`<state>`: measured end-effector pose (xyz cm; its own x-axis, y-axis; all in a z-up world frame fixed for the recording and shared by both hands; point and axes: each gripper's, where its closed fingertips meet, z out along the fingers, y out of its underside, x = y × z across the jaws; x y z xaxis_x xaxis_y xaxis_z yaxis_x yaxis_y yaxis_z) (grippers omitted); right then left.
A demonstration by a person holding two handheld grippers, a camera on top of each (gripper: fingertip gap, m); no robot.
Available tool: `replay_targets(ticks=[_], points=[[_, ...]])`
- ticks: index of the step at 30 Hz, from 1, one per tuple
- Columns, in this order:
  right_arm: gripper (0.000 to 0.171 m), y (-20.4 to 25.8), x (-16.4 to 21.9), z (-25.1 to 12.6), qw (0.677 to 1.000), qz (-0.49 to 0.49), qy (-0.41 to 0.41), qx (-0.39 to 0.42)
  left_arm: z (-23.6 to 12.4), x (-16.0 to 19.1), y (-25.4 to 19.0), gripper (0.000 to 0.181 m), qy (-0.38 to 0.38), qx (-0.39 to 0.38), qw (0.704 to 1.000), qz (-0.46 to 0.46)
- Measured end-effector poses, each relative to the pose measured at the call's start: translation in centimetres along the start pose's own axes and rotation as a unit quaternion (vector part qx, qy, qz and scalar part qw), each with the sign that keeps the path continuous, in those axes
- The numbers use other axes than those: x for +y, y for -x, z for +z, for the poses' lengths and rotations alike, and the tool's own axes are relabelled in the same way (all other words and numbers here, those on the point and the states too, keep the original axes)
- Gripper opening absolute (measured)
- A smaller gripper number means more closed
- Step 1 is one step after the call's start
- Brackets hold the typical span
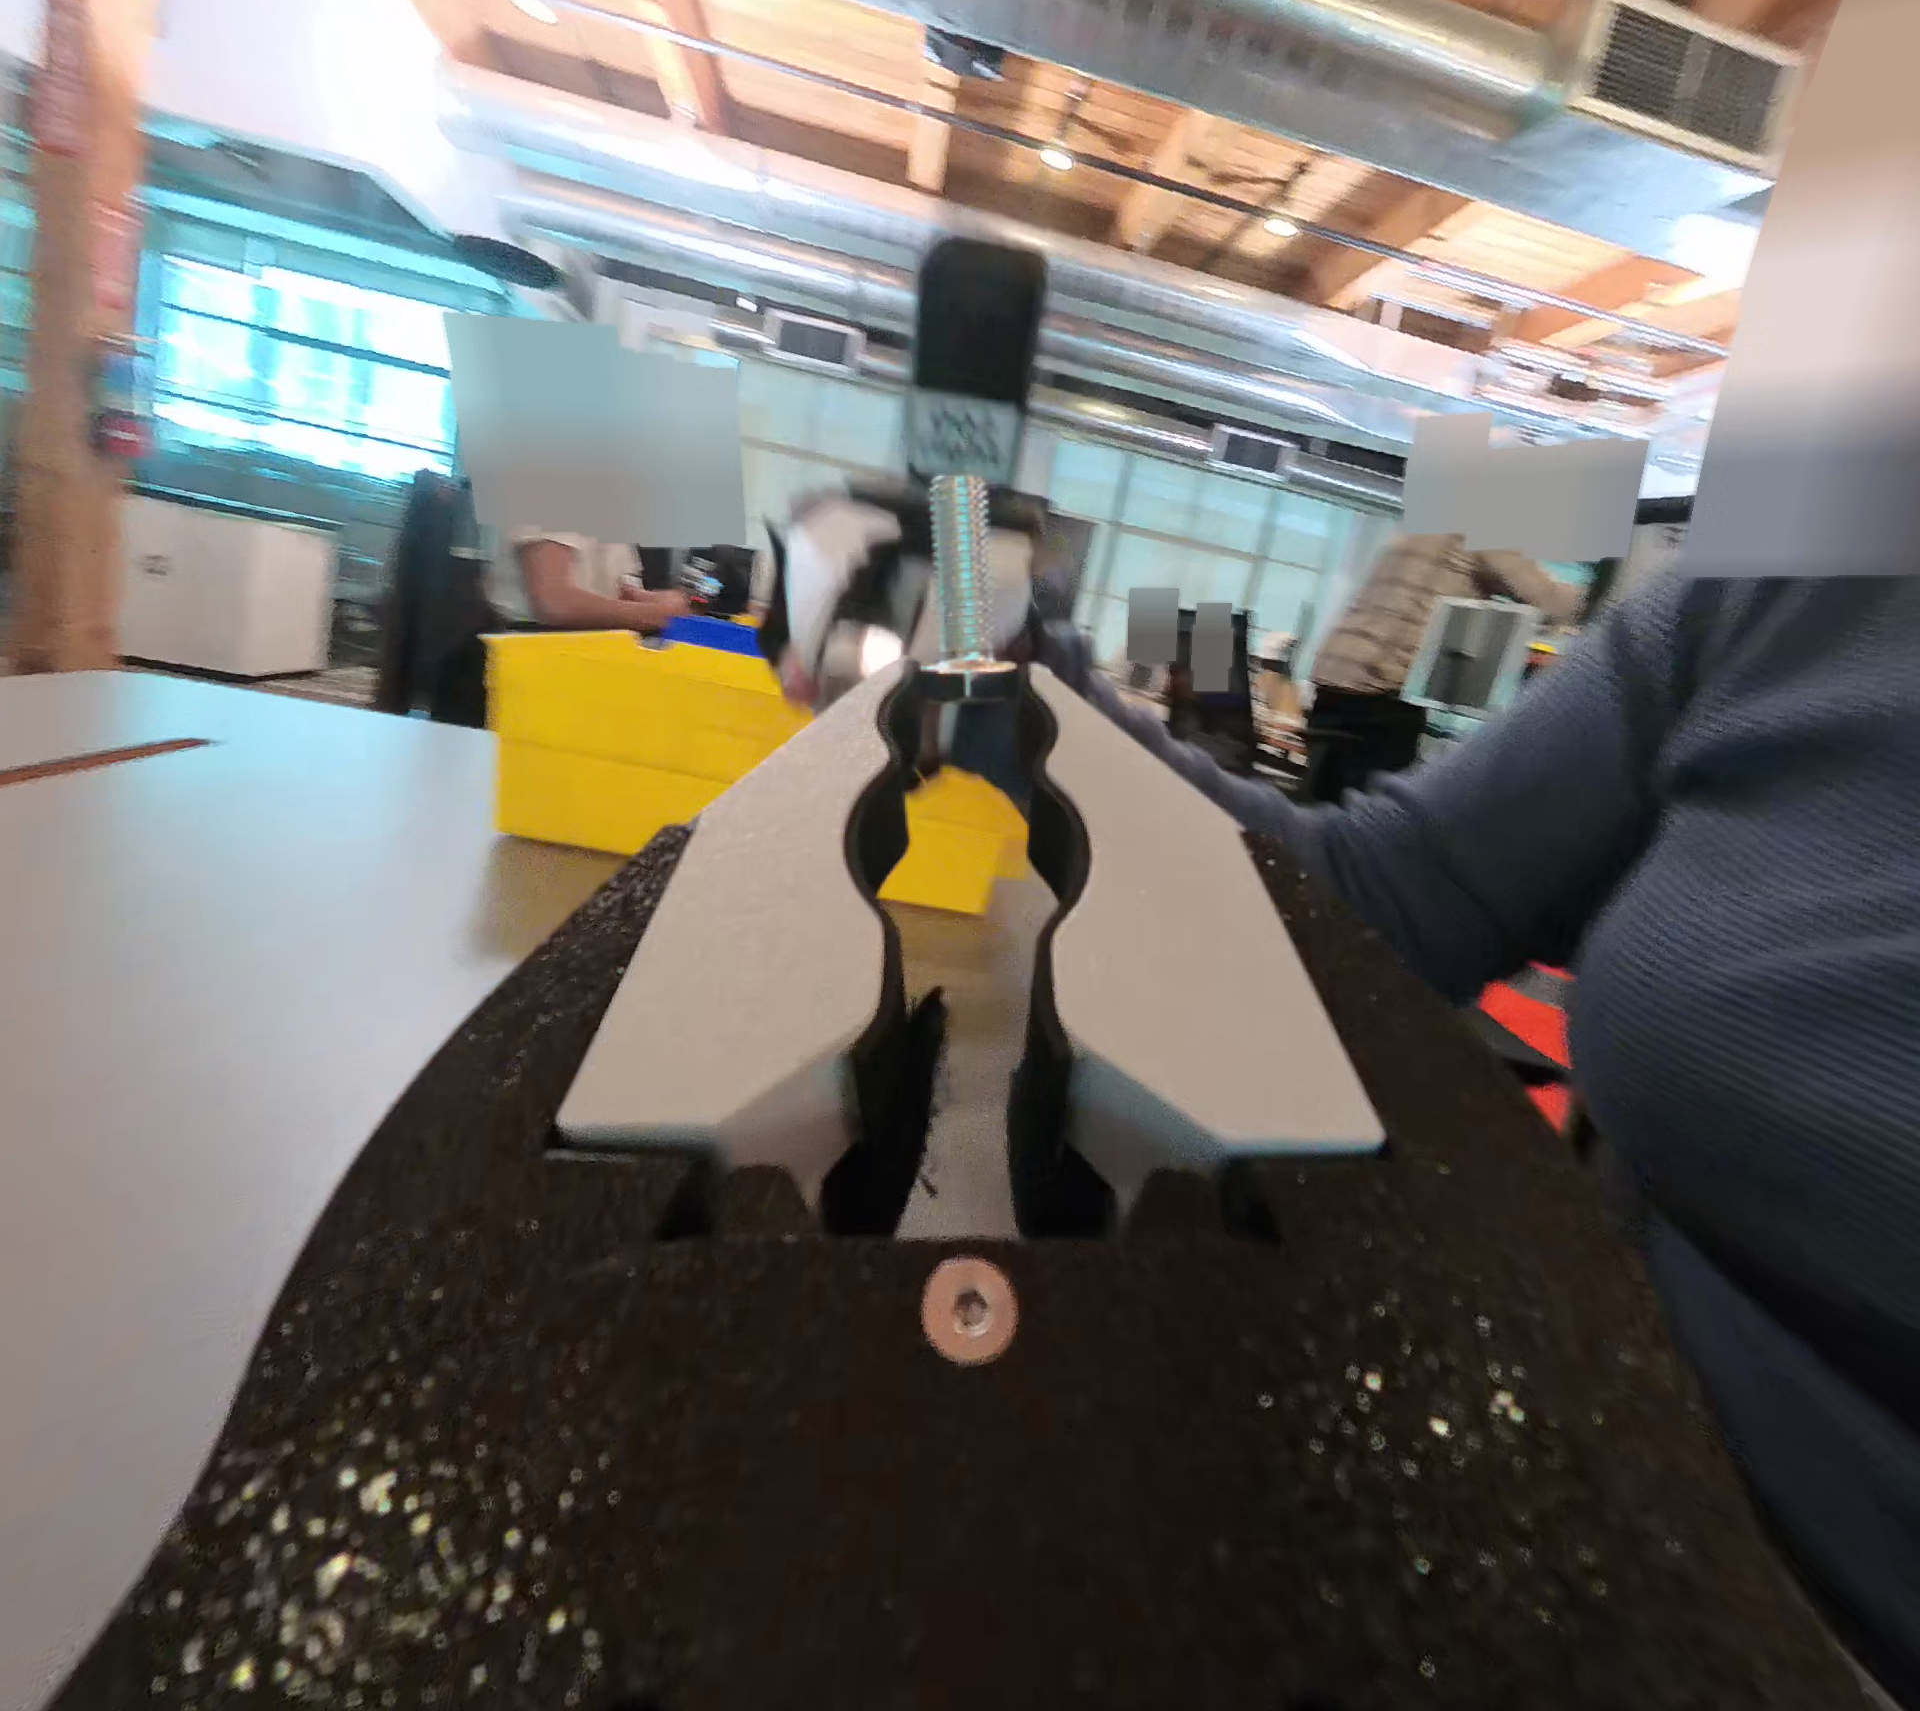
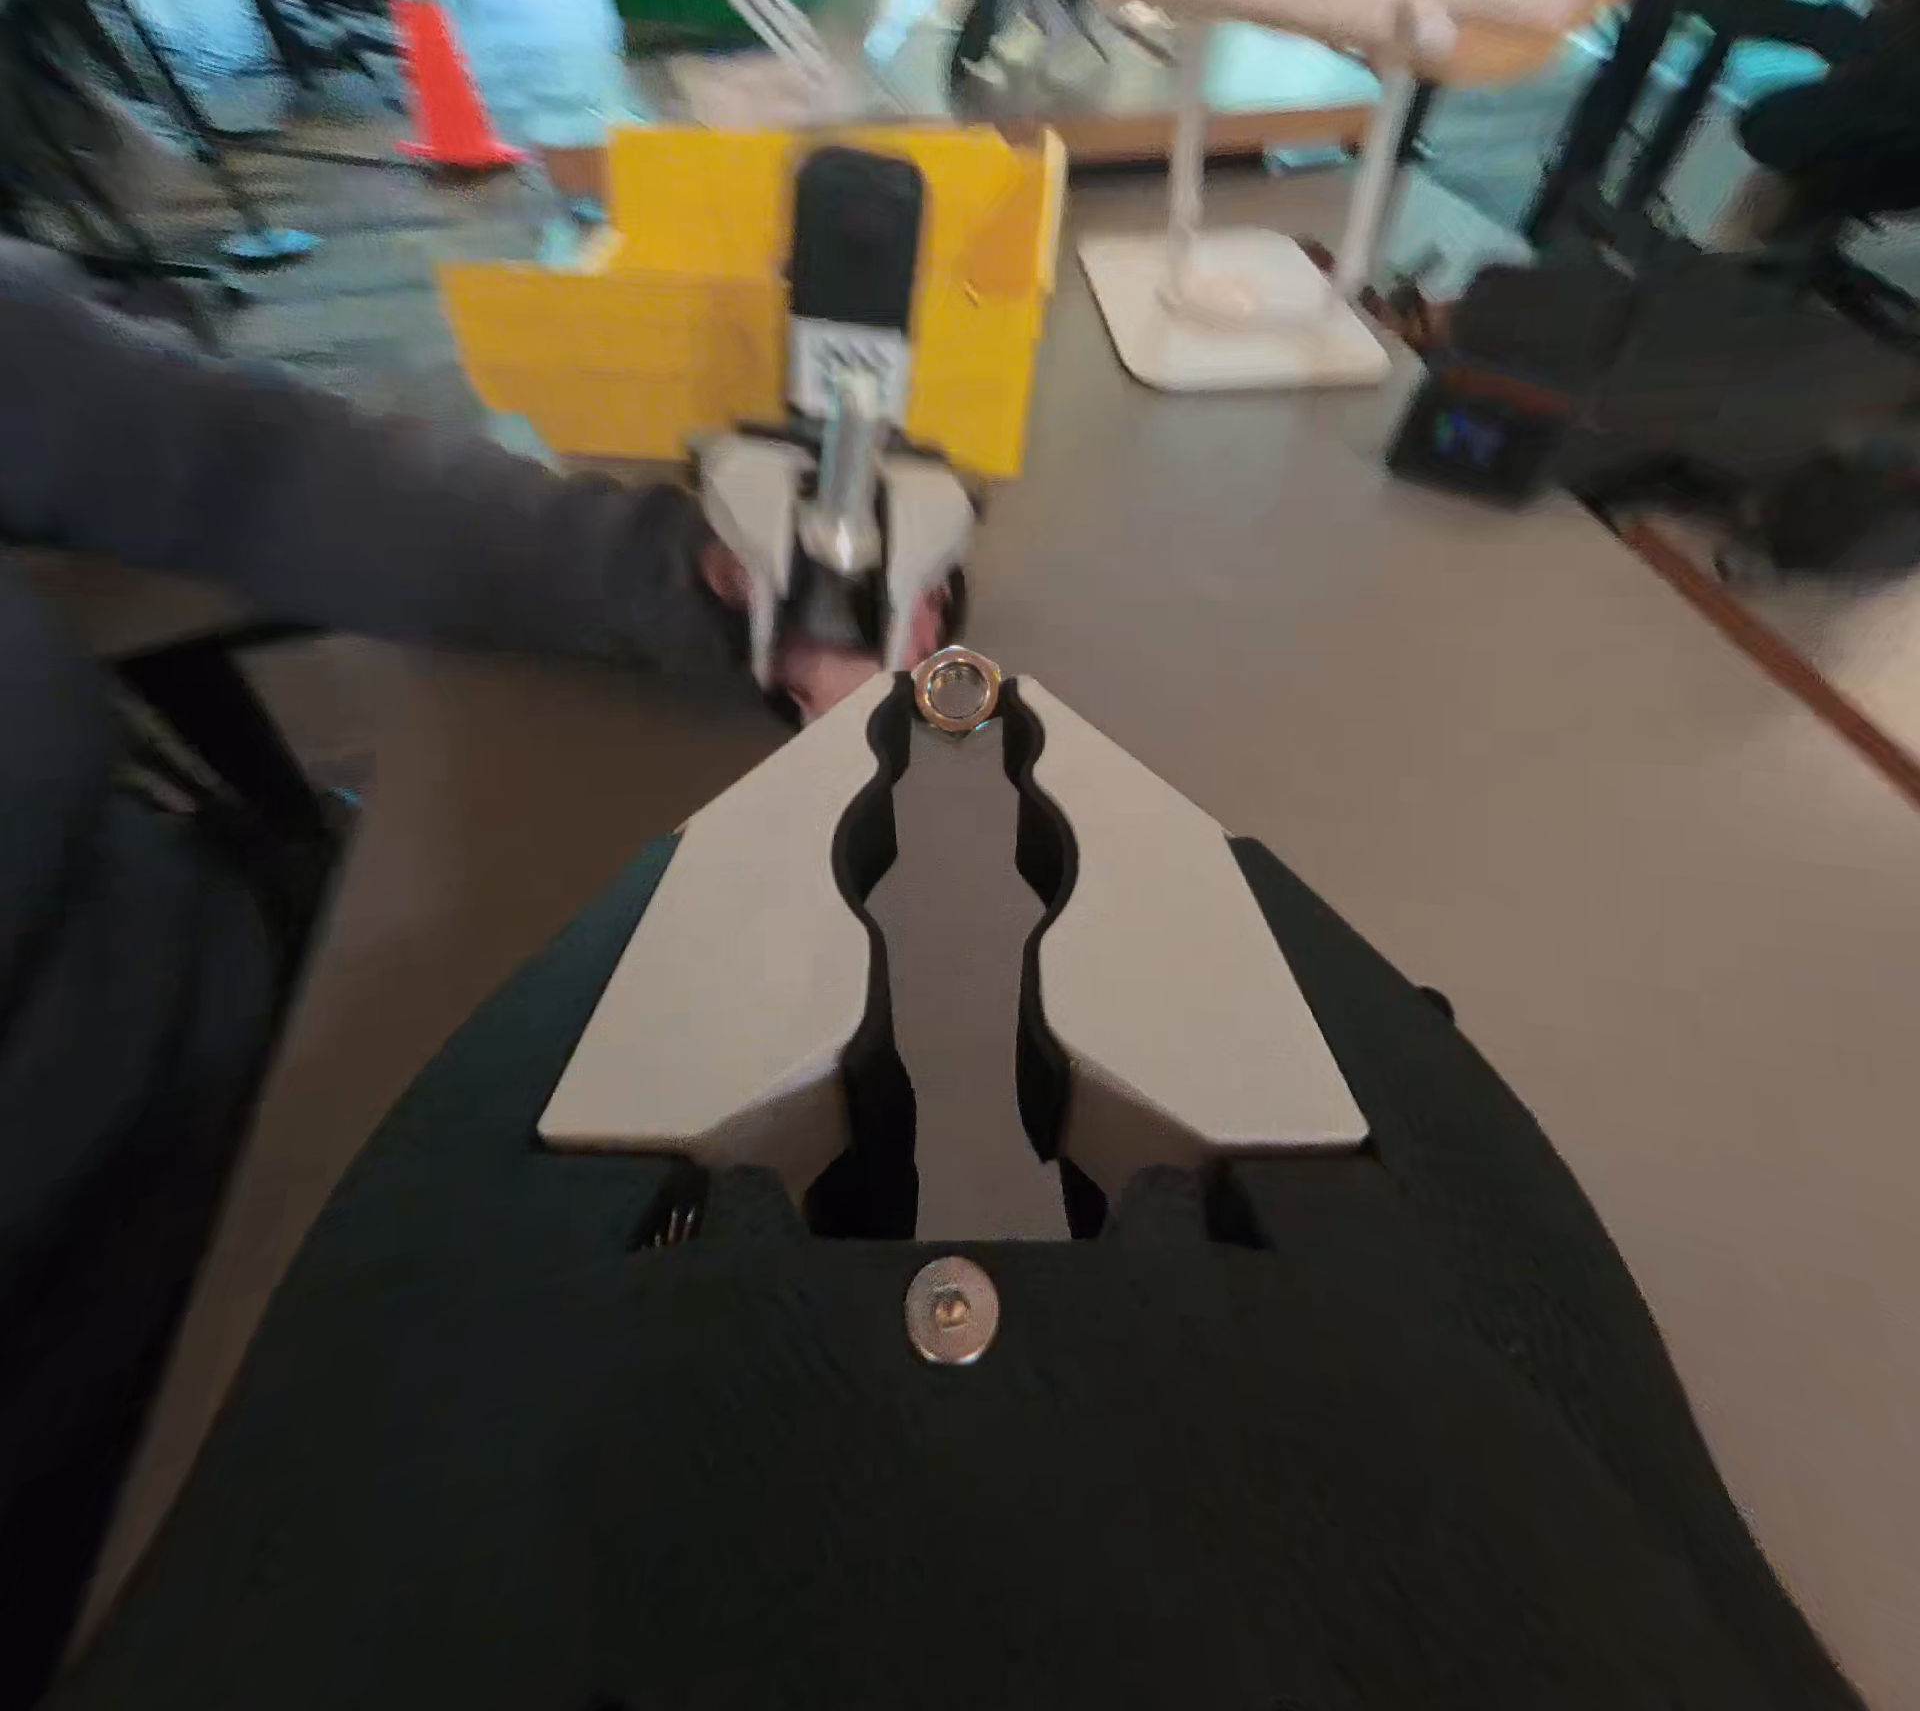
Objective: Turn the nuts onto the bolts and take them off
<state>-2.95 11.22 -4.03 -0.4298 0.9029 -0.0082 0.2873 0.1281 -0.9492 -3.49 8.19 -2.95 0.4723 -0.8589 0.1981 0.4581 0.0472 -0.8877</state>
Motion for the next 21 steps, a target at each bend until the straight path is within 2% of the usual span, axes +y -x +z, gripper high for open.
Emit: replay_targets(ticks=[3,7,12,21], points=[[0.016,3.0,-4.1,-1.3,0.995,-0.032,0.014,-0.096,0.9,1.0,-2.1,0.015,0.027,0.068,0.997,-0.025],[0.016,6.0,-4.3,-0.8,0.972,-0.050,0.117,-0.198,1.1,1.3,-3.6,0.015,0.042,0.117,0.991,-0.050],[0.016,6.3,-4.1,-0.3,0.960,-0.061,0.174,-0.210,1.1,1.6,-4.3,0.015,0.054,0.144,0.987,-0.056],[0.016,7.4,-3.9,-0.2,0.946,-0.069,0.187,-0.255,1.2,1.9,-4.8,0.015,0.061,0.168,0.982,-0.065]])
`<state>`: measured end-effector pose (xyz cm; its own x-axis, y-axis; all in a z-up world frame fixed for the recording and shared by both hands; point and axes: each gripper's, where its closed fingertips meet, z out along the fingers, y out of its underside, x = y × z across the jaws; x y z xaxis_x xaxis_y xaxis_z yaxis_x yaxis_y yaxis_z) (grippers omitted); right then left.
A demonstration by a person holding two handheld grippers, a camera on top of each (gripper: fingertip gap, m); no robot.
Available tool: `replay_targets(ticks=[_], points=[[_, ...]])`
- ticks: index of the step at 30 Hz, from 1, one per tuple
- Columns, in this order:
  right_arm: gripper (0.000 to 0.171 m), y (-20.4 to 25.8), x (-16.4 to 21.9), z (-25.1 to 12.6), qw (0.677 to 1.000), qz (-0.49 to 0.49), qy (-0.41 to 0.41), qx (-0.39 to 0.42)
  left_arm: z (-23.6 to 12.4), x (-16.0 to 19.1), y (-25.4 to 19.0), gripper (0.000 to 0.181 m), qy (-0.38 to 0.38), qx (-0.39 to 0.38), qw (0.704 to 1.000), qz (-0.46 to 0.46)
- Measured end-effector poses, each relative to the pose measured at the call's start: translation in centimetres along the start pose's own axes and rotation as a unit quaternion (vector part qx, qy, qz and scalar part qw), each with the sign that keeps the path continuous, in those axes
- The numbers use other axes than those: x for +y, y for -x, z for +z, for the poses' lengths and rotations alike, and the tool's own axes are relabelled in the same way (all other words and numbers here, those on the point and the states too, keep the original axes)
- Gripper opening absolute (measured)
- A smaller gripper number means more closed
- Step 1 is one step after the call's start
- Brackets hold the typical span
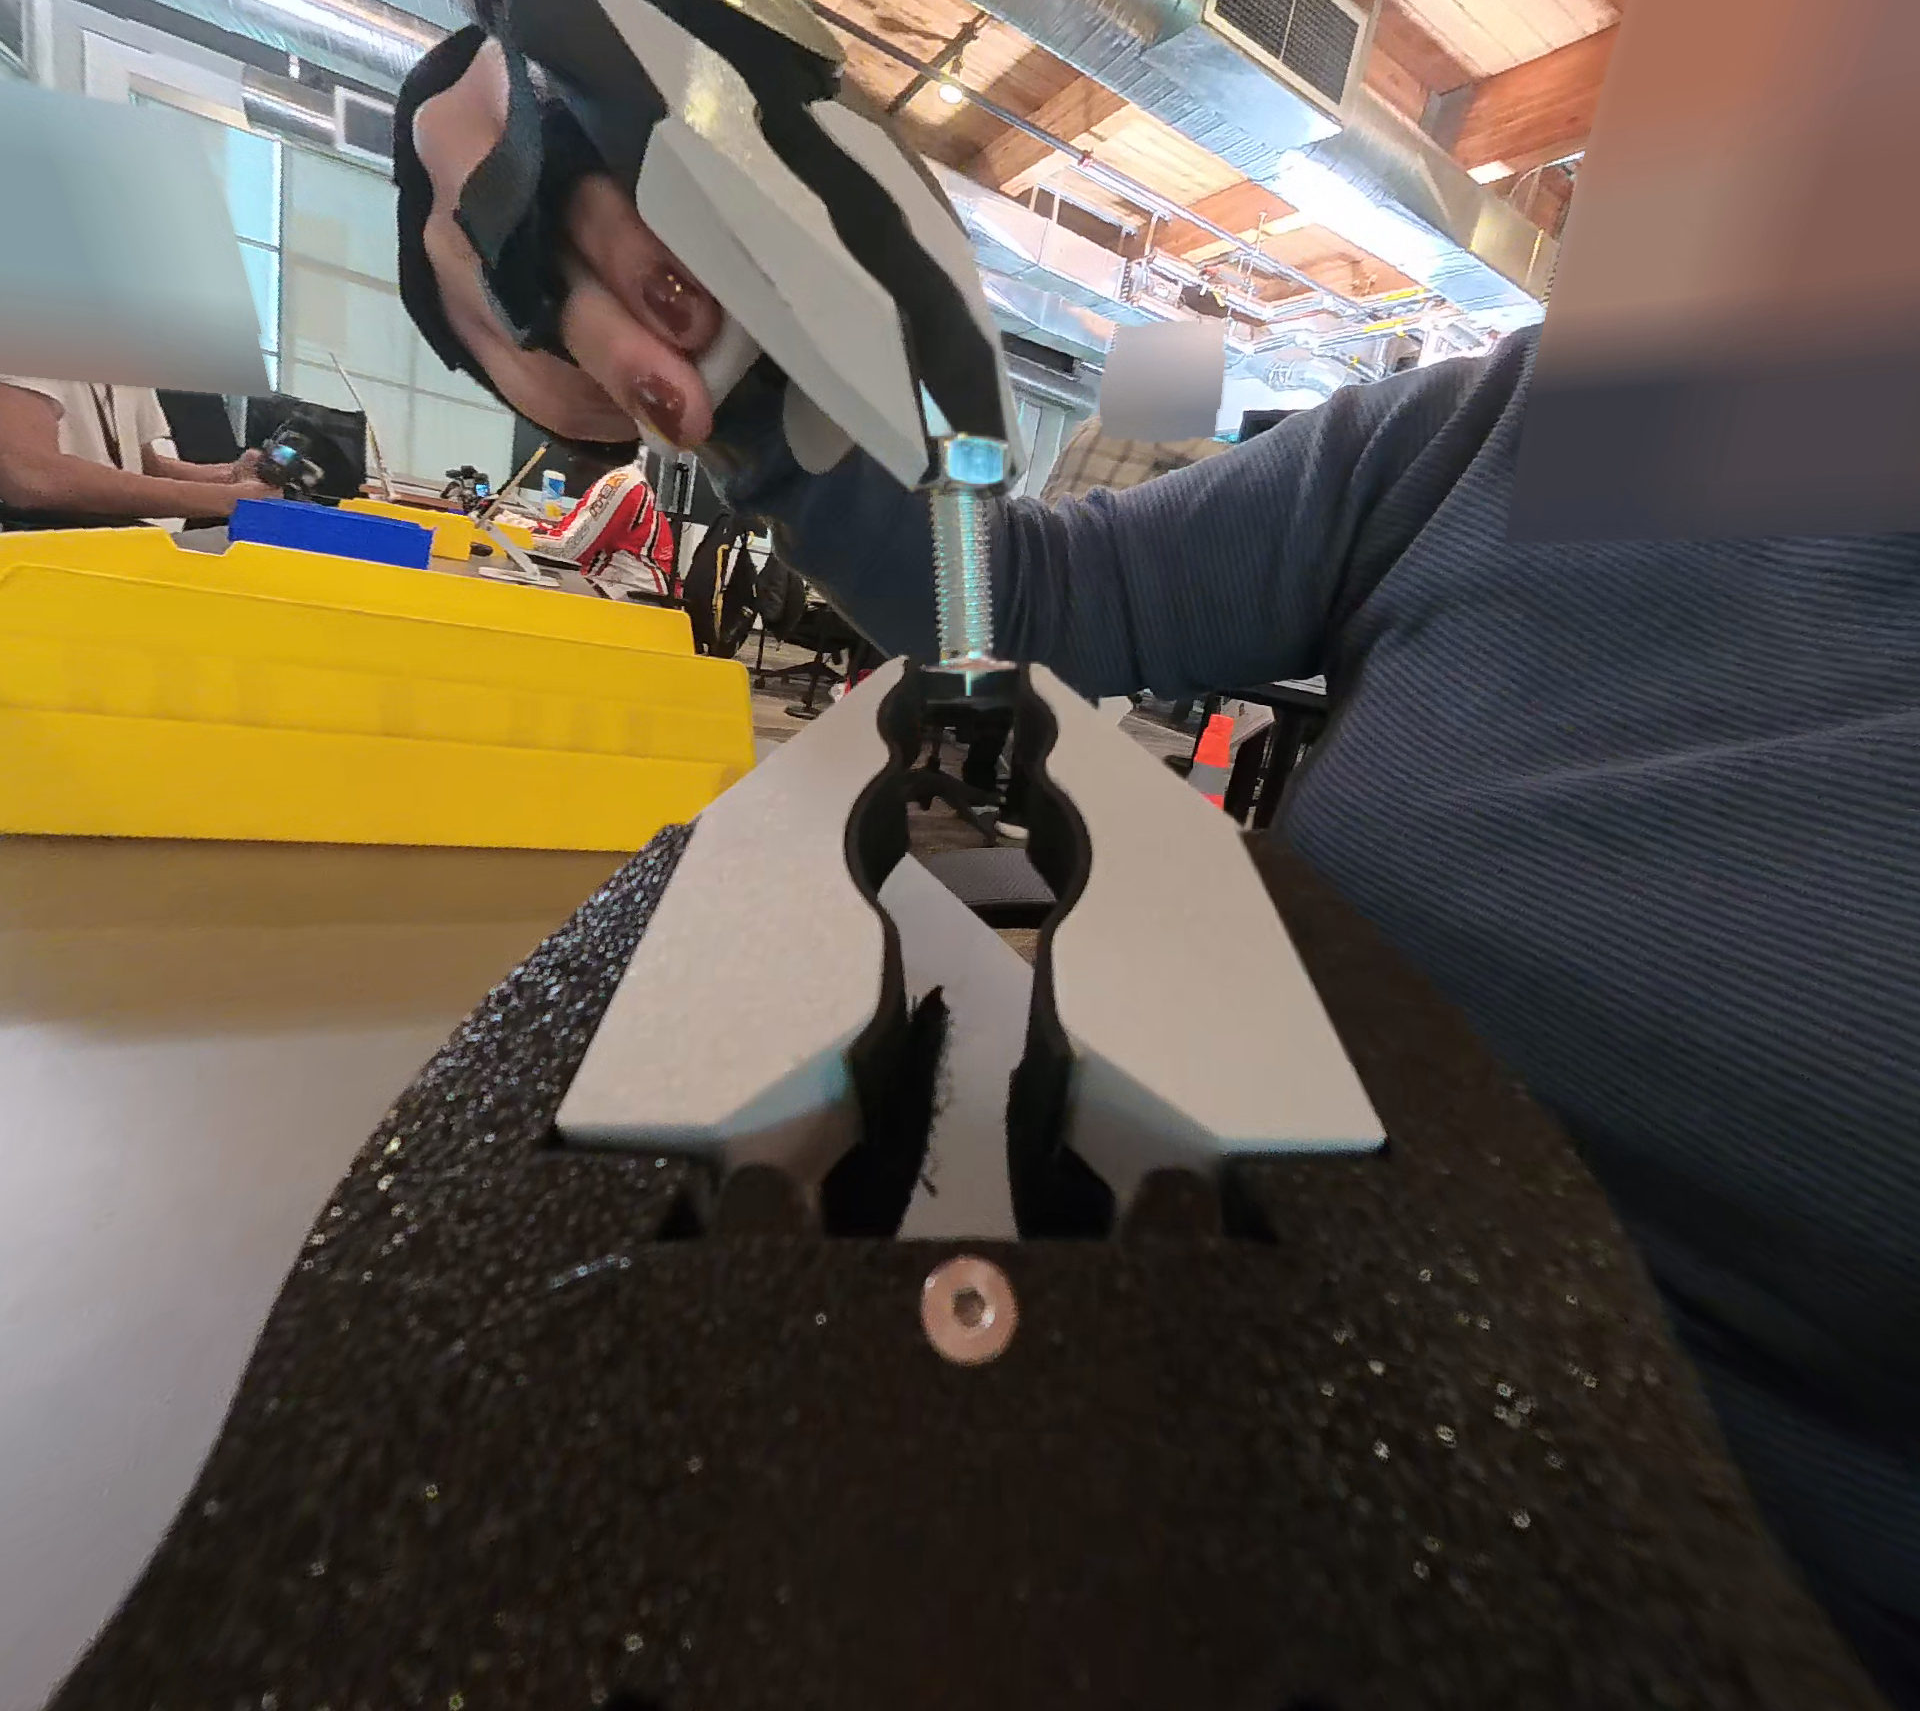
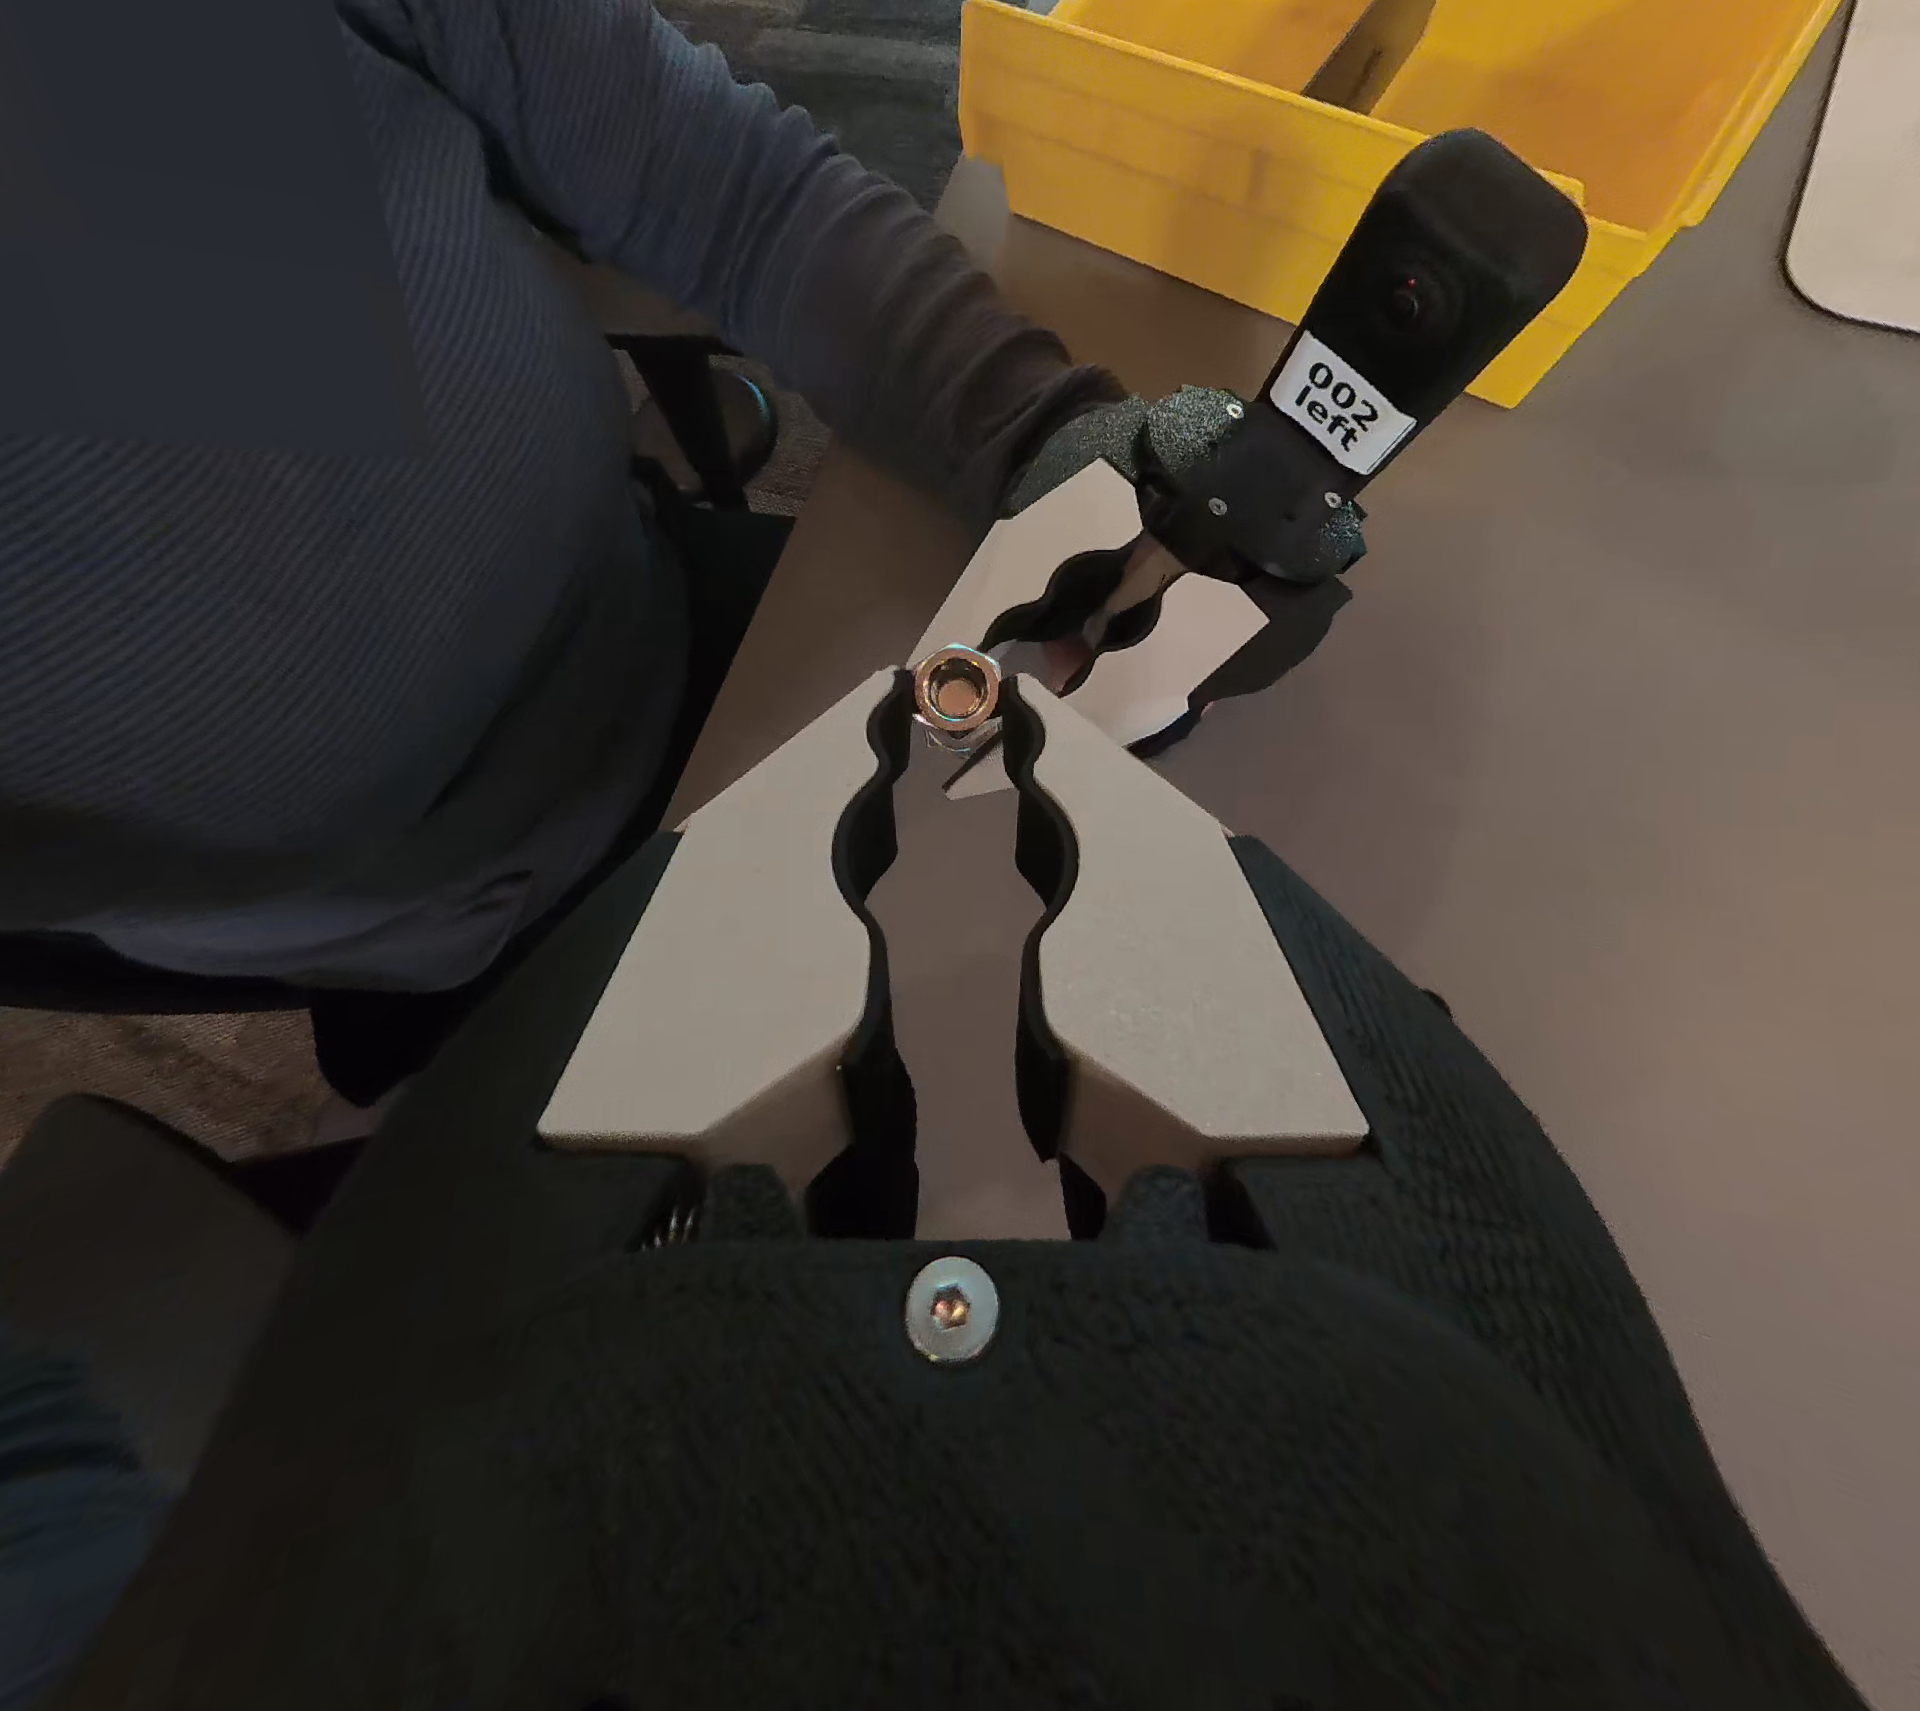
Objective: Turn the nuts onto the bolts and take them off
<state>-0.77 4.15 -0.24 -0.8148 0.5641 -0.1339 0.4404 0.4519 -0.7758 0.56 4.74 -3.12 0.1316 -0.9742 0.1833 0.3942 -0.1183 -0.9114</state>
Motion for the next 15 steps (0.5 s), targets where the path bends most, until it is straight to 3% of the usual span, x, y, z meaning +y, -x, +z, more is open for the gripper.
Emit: replay_targets(ticks=[4,9,15], points=[[0.016,-0.7,0.0,0.0,1.000,0.005,0.002,0.019,-0.6,-0.2,0.8,0.014,-0.005,-0.025,1.000,0.016],[0.016,-3.3,-0.2,-0.6,0.992,0.061,-0.022,0.105,-1.7,-1.3,3.0,0.015,-0.027,-0.128,0.989,0.068],[0.016,-6.7,-0.5,-1.2,0.957,0.122,-0.063,0.256,-3.7,-2.8,5.8,0.015,-0.031,-0.309,0.937,0.160]])
